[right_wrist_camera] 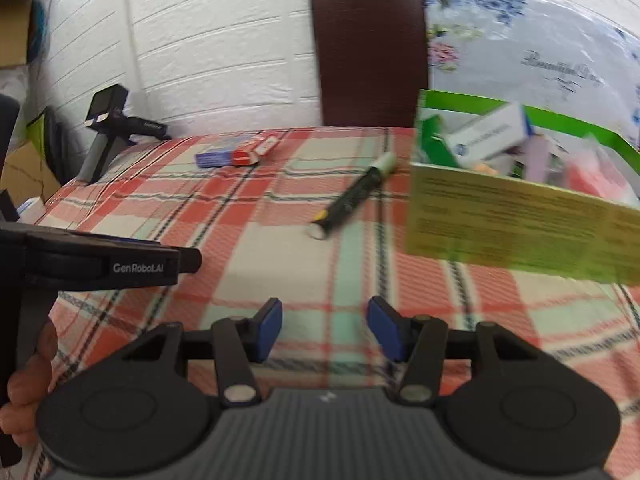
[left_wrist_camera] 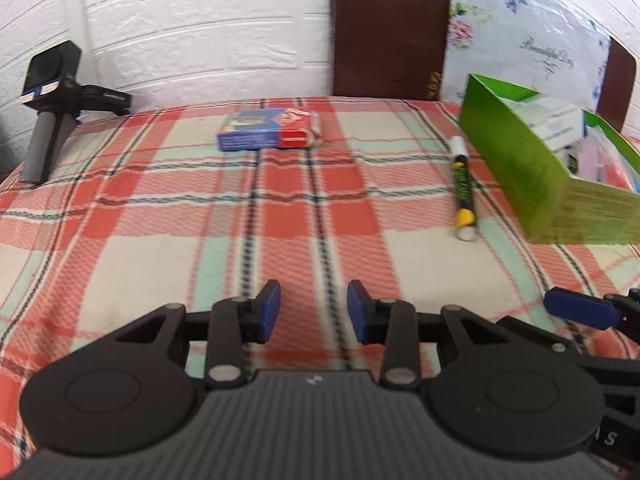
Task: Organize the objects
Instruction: 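Move both tools back over the table toward the playing-card box, then grasp the red-and-blue playing-card box with the right tool and lift it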
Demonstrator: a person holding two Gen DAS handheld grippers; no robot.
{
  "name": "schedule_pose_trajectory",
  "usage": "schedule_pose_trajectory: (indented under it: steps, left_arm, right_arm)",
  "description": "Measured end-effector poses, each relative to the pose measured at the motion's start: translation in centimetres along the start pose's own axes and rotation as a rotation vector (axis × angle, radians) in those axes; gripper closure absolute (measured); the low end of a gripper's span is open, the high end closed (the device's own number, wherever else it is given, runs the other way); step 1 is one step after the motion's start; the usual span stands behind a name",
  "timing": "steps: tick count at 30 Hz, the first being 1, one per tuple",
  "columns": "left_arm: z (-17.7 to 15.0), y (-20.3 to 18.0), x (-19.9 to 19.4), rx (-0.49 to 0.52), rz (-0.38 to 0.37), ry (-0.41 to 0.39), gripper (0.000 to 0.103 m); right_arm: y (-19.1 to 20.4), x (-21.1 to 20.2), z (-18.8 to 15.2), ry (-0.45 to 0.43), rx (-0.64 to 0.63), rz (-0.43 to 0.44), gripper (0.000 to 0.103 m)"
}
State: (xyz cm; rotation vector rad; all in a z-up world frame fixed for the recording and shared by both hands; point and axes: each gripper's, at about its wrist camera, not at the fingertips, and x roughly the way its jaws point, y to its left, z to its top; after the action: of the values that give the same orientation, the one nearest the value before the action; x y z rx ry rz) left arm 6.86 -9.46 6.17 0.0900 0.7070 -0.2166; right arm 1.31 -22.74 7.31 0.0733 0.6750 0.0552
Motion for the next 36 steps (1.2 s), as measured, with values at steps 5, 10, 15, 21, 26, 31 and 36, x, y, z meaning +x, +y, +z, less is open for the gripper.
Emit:
schedule_pose_trajectory:
  steps: [5, 10, 15, 21, 26, 31, 36]
  left_arm:
    - [0.3, 3.0, 0.5, -0.009, 0.032, -0.031, 0.062]
    - [0.6, 5.8, 1.3, -0.012, 0.078, -0.067, 0.058]
    - [0.4, 9.4, 1.9, -0.084, 0.122, -0.126, 0.049]
    - [-0.5, 11.1, 1.6, -0.205, 0.092, -0.193, 0.049]
    - [-0.8, 11.1, 1.6, -0.213, 0.079, -0.207, 0.046]
    - [-0.9, 11.4, 1.6, -0.231, 0.068, -0.215, 0.045]
    - [-0.9, 11.5, 1.6, -0.244, 0.064, -0.217, 0.045]
  right_arm:
    - [3.2, 2.3, 1.1, 0.004, -0.07, 0.034, 0.051]
    - [4.9, 4.9, 2.7, 0.001, -0.077, 0.067, 0.051]
    - [5.4, 7.8, 5.0, -0.01, -0.058, 0.085, 0.051]
    - [5.3, 12.4, 9.4, -0.064, 0.043, 0.092, 0.032]
    - [6.2, 16.5, 14.0, -0.122, 0.05, 0.088, 0.001]
    - [6.6, 21.0, 18.1, -0.091, 0.043, 0.104, 0.001]
    - [7.1, 24.4, 18.8, 0.099, -0.007, 0.228, 0.043]
